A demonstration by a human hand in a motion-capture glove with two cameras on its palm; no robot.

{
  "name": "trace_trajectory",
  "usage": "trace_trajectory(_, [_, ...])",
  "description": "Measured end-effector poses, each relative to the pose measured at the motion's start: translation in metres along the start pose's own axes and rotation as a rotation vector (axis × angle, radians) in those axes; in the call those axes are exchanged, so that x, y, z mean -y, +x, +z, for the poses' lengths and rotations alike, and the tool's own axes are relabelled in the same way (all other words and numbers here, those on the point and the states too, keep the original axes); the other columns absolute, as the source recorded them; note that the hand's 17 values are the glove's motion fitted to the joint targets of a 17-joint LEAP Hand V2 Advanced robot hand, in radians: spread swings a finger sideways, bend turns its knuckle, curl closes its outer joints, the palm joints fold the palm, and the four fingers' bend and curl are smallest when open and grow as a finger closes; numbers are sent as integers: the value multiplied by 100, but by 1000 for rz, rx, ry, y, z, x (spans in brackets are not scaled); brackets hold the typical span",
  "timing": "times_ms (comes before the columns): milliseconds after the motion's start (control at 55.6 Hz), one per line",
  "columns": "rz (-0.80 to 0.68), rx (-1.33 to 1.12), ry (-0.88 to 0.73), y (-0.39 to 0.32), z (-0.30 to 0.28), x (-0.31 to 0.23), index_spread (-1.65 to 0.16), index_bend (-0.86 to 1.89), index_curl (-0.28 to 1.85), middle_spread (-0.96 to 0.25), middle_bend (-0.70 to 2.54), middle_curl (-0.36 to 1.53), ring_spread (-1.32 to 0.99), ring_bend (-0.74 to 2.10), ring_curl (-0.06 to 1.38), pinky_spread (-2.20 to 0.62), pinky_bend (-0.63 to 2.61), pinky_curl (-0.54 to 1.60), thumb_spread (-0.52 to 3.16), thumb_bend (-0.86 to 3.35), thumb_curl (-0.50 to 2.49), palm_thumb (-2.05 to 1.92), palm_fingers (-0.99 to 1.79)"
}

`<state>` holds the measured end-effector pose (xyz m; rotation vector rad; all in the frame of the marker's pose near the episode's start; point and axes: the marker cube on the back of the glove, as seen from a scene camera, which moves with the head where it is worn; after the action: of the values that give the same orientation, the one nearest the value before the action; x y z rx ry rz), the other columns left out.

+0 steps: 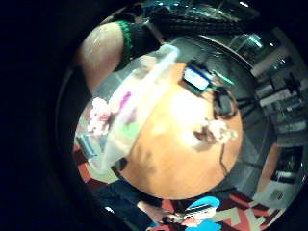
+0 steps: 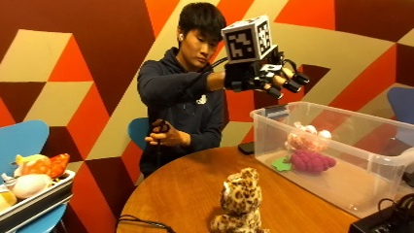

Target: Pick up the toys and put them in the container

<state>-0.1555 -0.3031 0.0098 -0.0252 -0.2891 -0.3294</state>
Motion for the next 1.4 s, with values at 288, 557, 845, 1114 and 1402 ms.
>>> trace_trajectory(288, [287,-195,-95,158,23,-19,-34,24,58,-7,17,43,-1,25,36,7,81,33,141,1,51,36,-2])
trace_trajectory(557, [374,-208,-264,232,117,-8,-34,16,51,-6,13,37,1,25,37,7,95,37,140,0,46,41,2])
trace_trajectory(845, [337,-242,-130,251,155,8,-34,16,49,-18,38,40,-23,76,45,-23,90,33,131,12,53,73,87])
trace_trajectory(1114, [267,-136,-106,216,144,6,-35,26,67,-26,69,61,-33,100,60,-36,95,42,81,11,74,88,103])
trace_trajectory(1402, [87,-78,76,84,22,18,-40,43,97,-29,86,81,-37,113,70,-39,105,51,52,10,89,87,88])
